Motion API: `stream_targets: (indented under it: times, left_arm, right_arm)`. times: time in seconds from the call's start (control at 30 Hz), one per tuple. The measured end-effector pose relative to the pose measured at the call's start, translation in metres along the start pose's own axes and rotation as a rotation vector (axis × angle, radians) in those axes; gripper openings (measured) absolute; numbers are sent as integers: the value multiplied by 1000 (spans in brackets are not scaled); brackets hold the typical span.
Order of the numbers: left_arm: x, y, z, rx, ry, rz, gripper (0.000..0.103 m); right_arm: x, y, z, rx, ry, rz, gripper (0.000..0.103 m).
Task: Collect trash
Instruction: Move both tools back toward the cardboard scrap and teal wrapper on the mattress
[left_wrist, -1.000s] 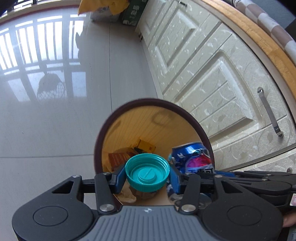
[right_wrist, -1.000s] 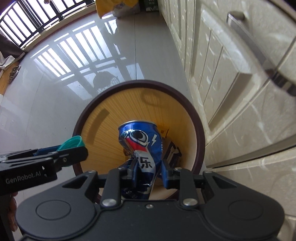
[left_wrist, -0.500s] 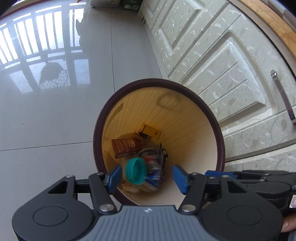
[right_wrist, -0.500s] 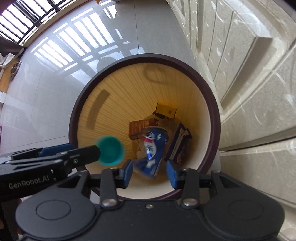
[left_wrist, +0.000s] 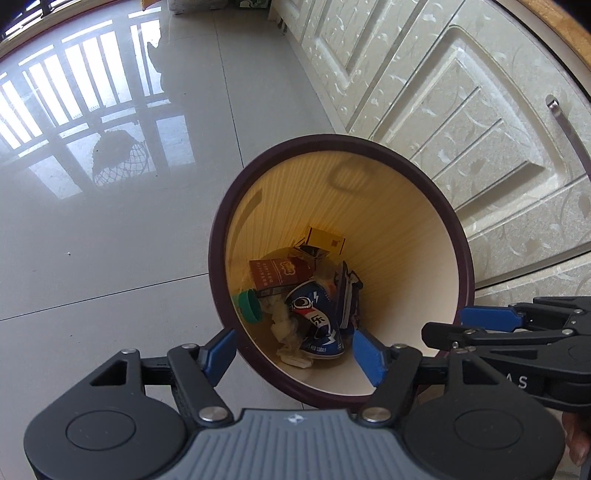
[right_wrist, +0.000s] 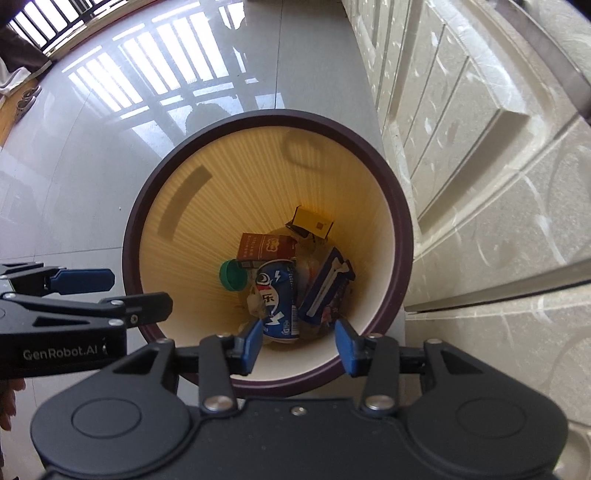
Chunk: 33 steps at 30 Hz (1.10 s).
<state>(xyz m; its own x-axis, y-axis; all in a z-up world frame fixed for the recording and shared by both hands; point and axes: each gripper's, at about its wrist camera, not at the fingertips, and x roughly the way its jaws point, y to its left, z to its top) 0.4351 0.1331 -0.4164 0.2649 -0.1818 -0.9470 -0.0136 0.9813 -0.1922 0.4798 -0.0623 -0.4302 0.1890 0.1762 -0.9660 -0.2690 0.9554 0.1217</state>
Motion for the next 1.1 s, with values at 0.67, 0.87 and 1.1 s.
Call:
stream_targets:
  times: [0.67, 0.87, 1.1]
  left_arm:
    - [-32, 8, -10, -4, -18, 112, 103]
    - [-48, 11, -15, -3, -26, 125, 103]
    - [-67, 16, -22, -8, -47, 149, 103]
  right_arm:
    - [-35, 9, -12, -43, -91, -58, 93]
    - [-51, 16, -16, -66, -112, -81, 103]
    - [-68, 22, -17, -89, -142, -86, 103]
